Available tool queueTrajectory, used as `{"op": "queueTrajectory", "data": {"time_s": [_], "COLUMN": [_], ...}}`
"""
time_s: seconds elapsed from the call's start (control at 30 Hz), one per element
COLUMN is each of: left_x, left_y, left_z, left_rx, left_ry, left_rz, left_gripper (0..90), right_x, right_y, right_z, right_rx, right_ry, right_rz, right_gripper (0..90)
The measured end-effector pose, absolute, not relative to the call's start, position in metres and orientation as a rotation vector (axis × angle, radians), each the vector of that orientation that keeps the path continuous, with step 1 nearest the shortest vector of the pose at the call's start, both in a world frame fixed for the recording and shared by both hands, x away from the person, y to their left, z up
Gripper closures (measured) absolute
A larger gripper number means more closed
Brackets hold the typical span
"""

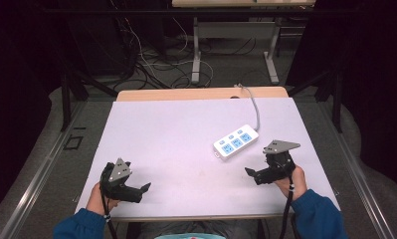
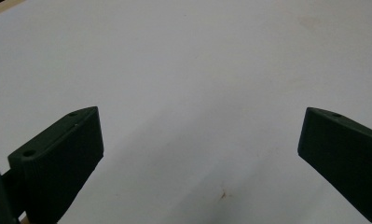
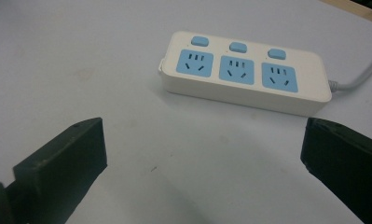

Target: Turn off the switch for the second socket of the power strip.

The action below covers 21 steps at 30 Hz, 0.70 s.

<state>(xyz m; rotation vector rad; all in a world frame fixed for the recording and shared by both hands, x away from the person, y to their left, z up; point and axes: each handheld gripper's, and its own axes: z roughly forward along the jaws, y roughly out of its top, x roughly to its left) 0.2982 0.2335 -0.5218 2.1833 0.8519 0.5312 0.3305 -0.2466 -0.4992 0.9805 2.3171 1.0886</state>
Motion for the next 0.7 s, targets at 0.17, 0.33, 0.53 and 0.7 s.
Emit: {"op": "queueTrajectory", "data": {"time_s": [0.17,0.33,0.53,0.7], "left_x": [0.298,0.298,0.299,0.299], "left_y": [0.233,0.233,0.233,0.233], "left_z": [-0.522,-0.522,-0.522,-0.523], "left_rx": [2.182,2.182,2.189,2.186], "left_ry": [0.855,0.857,0.853,0.849], "left_rz": [0.527,0.528,0.535,0.536], "left_gripper": [0.1,0.1,0.1,0.1], "right_x": [0.317,0.309,0.304,0.304], "right_y": [-0.251,-0.253,-0.255,-0.255], "right_z": [-0.505,-0.509,-0.513,-0.513], "right_rx": [0.983,0.983,0.986,0.983], "right_ry": [2.301,2.302,2.329,2.319], "right_rz": [1.082,1.073,1.063,1.073], "right_gripper": [0.0,0.0,0.0,0.0]}}
